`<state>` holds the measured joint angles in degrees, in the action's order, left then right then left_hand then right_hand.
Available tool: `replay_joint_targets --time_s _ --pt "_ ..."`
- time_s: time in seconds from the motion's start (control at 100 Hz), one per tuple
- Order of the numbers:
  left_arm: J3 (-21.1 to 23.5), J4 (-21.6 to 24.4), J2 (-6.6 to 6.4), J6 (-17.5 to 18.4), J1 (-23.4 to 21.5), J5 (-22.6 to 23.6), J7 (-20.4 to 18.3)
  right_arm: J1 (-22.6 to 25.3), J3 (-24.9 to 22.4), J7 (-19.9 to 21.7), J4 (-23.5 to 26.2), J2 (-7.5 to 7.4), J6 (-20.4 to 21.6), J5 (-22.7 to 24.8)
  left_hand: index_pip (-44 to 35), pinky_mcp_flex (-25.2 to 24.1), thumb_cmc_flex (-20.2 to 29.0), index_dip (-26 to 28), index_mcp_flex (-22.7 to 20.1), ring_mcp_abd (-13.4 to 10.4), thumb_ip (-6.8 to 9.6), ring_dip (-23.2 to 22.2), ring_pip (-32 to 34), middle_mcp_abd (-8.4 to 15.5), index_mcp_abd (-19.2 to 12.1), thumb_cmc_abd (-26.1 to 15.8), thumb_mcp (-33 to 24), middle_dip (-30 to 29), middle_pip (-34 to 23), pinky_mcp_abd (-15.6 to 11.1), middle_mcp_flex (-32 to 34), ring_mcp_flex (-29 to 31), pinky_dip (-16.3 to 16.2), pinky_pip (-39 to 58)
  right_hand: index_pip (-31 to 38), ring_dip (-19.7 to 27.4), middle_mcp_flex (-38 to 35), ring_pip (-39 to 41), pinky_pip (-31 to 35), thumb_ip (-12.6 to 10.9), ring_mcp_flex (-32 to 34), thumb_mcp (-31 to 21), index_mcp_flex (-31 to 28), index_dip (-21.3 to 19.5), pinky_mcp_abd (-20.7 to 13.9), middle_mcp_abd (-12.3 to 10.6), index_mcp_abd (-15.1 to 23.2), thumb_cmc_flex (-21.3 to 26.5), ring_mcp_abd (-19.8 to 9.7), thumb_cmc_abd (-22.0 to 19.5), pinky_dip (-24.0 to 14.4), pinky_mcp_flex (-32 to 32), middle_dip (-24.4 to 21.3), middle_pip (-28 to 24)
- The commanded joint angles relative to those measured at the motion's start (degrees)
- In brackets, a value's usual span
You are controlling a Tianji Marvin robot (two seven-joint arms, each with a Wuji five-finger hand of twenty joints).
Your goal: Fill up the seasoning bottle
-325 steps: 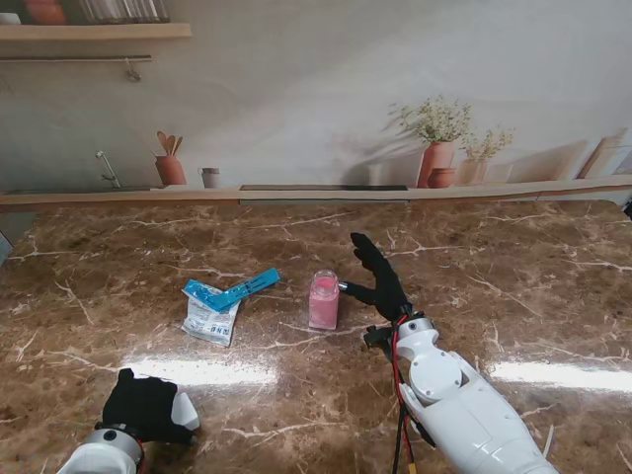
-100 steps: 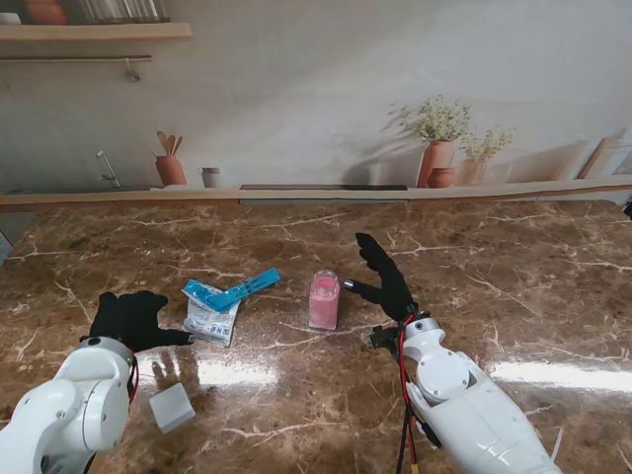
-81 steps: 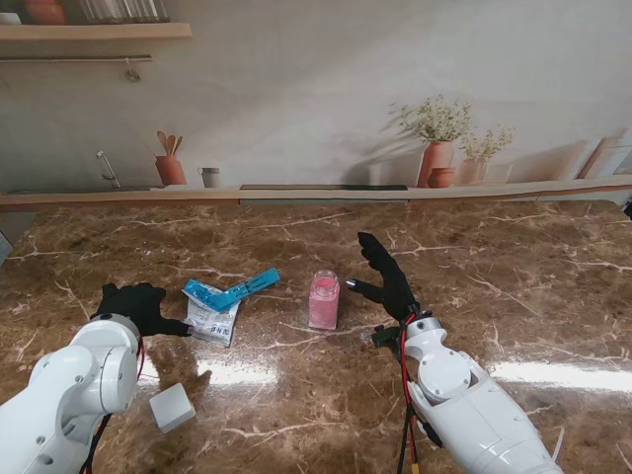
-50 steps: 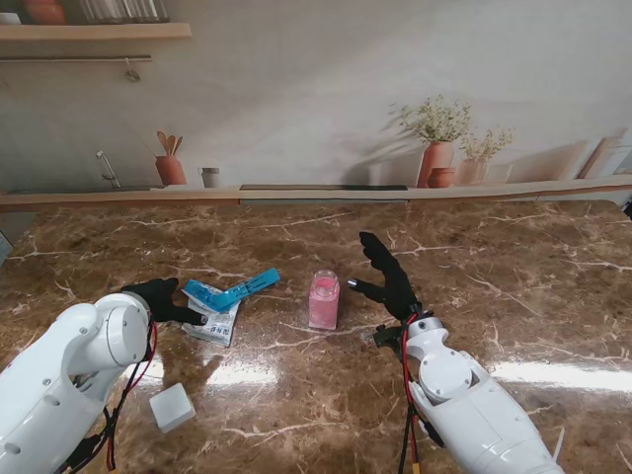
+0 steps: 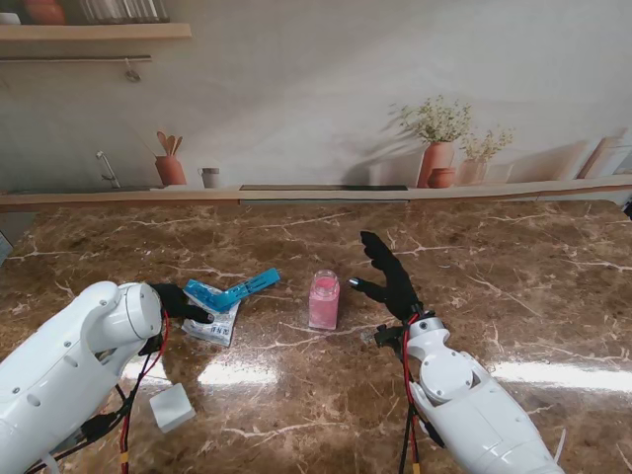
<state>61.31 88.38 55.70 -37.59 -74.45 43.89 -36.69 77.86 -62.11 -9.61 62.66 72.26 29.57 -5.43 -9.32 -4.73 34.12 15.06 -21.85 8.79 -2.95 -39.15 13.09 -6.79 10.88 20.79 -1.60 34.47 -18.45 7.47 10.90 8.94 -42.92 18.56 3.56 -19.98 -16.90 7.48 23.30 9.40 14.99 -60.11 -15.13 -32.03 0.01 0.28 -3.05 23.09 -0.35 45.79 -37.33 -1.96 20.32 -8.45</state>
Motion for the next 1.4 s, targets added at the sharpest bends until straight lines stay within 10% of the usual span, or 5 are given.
replay_joint_targets --time_s 0.0,0.88,1.06,1.15,1.39 --pt "-0.94 -1.44 0.33 -1.14 0.05 -0.44 1.53 0.54 -0.17 0.49 0.24 -0.01 0.02 -0.11 -0.42 -0.41 0.06 0.71 0.2 1.09 1.13 0.14 -1.26 0.48 0.15 1.33 2.42 -0.22 1.43 0.53 -0.98 -1.49 -0.88 -1.05 0.11 0.66 -0.78 0.17 0.78 -1.82 0.6 0.55 -0.68 0.76 -0.49 -0.93 2.18 0.26 -1.55 -0.52 -0.43 0.13 -0.5 0.71" --pt "-19.72 -12.6 4.75 -12.58 9.81 -14.61 17.97 0.69 -0.32 0.62 0.58 0.36 -0.76 -2.42 -27.57 -1.09 4.18 25.57 10.85 0.87 1.16 -0.72 0.48 0.33 -3.83 4.51 0.1 -0.15 2.08 0.06 -1.42 -2.74 -3.0 -1.27 1.44 0.13 -6.12 1.1 1.81 -2.13 4.42 0.02 -3.01 1.19 0.97 -1.86 2.84 0.43 -1.41 -2.22 -0.93 1.77 0.15 -0.5" --pt "-20.05 -9.76 3.89 -13.32 9.47 -15.56 16.09 1.01 -0.58 0.58 1.15 0.34 -1.15 -2.75 -11.52 -1.26 3.32 11.43 11.2 0.87 0.87 0.87 -1.12 0.55 -0.42 5.45 -2.47 -3.34 6.99 0.25 -2.31 -4.91 -4.23 -5.99 1.62 0.08 -6.33 1.03 1.81 -2.21 4.51 0.13 -3.22 1.39 1.01 -1.85 2.87 0.57 -1.37 -2.35 -0.91 1.77 0.17 -0.41" --pt "-21.24 -7.89 2.92 -14.26 9.95 -15.99 14.18 1.1 -0.69 0.33 1.32 0.31 -1.37 -2.38 2.25 -0.2 2.76 2.83 14.34 0.79 1.22 2.45 -4.37 0.62 0.68 3.53 -1.94 -4.48 13.44 -0.08 -4.59 -7.31 1.9 -9.89 1.59 0.08 -6.07 0.92 1.81 -2.24 4.29 0.16 -3.03 1.51 0.94 -1.8 2.8 0.65 -1.4 -2.44 -0.91 1.74 0.16 -0.28" --pt "-24.35 -6.59 2.53 -16.58 10.63 -15.37 14.7 1.33 -0.74 0.15 1.78 0.2 -1.37 -1.83 5.17 -0.45 3.21 13.92 15.28 0.58 1.64 0.48 -4.47 0.94 -0.85 2.52 -0.35 -1.46 14.3 -0.45 -4.96 -7.32 3.05 -8.25 1.74 0.04 -6.31 0.94 1.89 -2.33 4.42 0.08 -3.06 1.71 1.01 -1.87 2.92 0.37 -1.48 -3.31 -0.93 1.86 0.23 -0.34"
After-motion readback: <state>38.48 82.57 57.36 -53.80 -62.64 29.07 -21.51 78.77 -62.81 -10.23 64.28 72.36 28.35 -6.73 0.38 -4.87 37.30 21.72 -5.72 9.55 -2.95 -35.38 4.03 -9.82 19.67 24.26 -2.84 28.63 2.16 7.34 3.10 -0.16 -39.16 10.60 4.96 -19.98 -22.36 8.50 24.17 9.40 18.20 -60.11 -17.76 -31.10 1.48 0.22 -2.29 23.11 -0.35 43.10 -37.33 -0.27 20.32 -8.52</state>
